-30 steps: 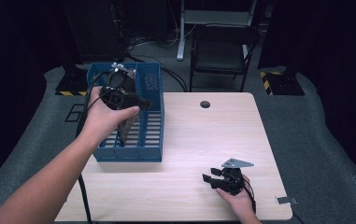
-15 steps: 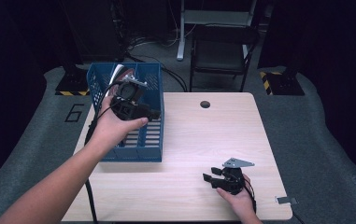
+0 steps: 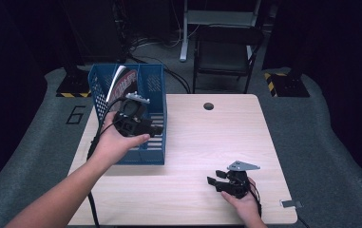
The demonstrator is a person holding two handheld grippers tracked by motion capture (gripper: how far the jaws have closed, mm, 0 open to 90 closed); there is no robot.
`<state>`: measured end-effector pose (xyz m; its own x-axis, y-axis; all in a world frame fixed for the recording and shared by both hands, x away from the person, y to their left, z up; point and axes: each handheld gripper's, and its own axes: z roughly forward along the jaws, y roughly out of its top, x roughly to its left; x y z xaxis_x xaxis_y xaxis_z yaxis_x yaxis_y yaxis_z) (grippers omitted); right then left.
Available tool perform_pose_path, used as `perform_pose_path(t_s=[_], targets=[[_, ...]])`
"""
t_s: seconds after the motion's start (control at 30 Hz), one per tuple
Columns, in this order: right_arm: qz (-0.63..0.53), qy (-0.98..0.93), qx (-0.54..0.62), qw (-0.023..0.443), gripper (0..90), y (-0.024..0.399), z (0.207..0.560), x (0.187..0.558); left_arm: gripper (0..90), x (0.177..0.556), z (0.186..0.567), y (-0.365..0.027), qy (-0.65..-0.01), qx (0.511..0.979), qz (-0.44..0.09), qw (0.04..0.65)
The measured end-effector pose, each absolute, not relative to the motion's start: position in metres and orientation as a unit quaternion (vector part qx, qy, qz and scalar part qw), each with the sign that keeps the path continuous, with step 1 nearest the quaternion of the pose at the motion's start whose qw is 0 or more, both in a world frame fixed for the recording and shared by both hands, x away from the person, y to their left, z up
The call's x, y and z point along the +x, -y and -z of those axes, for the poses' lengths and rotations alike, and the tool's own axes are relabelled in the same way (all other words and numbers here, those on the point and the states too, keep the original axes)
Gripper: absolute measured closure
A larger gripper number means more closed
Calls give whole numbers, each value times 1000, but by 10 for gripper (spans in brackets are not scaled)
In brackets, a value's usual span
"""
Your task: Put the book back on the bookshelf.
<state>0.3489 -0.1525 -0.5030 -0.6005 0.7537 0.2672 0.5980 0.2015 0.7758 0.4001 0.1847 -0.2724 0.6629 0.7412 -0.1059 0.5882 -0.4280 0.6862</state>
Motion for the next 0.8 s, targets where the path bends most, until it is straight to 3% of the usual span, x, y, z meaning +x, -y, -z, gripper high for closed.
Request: perform_pose_path(t_s=[0.8], targets=[[-454,-770,440,89,475,154,503,349,468,378,328,-193,-397,844,-92,348]])
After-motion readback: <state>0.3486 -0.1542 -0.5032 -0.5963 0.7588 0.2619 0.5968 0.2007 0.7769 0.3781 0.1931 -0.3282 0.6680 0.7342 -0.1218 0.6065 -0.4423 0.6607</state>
